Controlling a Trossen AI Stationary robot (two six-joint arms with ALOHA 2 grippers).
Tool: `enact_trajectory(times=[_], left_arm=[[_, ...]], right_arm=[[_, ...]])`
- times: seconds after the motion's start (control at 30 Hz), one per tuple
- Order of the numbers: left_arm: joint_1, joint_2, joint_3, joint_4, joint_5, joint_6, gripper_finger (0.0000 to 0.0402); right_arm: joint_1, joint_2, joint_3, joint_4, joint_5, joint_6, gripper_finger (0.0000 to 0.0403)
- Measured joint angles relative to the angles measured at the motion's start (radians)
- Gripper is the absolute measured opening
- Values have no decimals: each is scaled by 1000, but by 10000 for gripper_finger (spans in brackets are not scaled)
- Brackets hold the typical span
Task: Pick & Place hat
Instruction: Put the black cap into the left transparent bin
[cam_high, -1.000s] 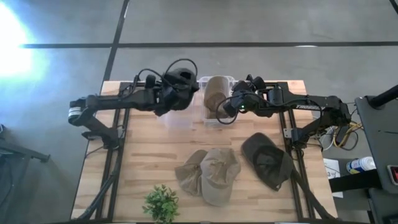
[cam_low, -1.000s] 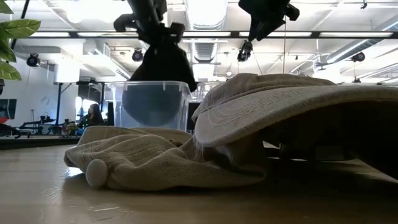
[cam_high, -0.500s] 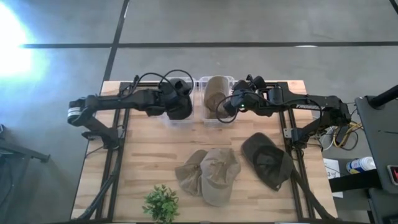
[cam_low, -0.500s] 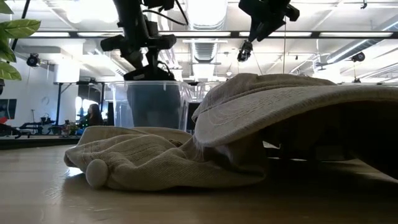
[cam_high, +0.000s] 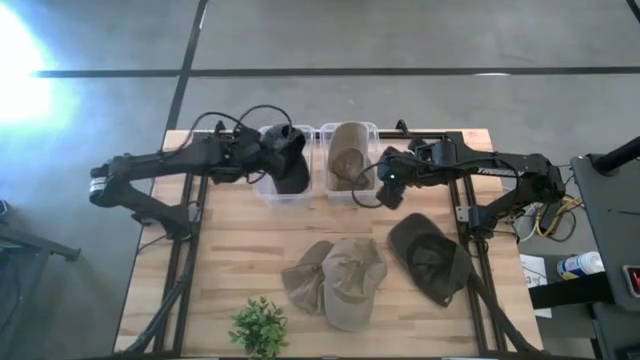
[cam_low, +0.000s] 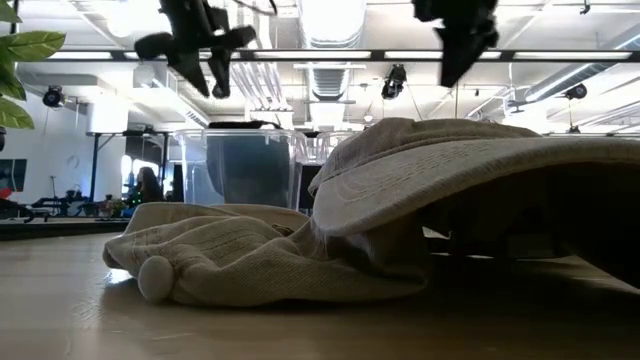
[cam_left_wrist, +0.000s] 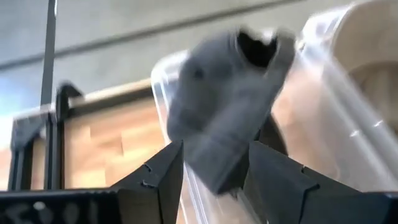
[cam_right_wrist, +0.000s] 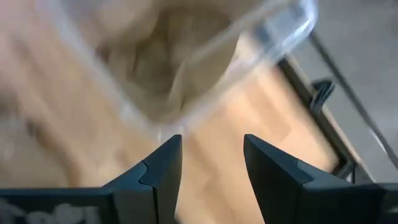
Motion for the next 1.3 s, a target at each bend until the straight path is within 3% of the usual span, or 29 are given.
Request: enact_trajectory(times=[0.27, 0.4, 0.57, 0.67, 0.83, 1.13, 1.3], left_arm=[[-17, -137, 0, 187, -1, 270, 177], [-34, -190, 0, 277, 153, 327, 177], [-82, -211, -8, 342, 309, 354, 177], [-114, -200, -8, 343, 319, 354, 177], [-148, -167, -10, 343, 319, 354, 177], [-160, -118, -11, 342, 319, 355, 177], [-159, -108, -11, 342, 318, 386, 177]], right_arm=[[-3, -42, -62, -141, -255, -47, 169], [-35, -69, -196, -151, -371, -26, 169], [-78, -90, -386, -152, -400, 52, 169], [-98, -95, -462, -143, -405, 79, 169], [-120, -110, -562, -63, -540, 68, 169], [-121, -128, -711, 142, -637, 33, 168], [-120, -143, -735, 247, -692, 1, 124]])
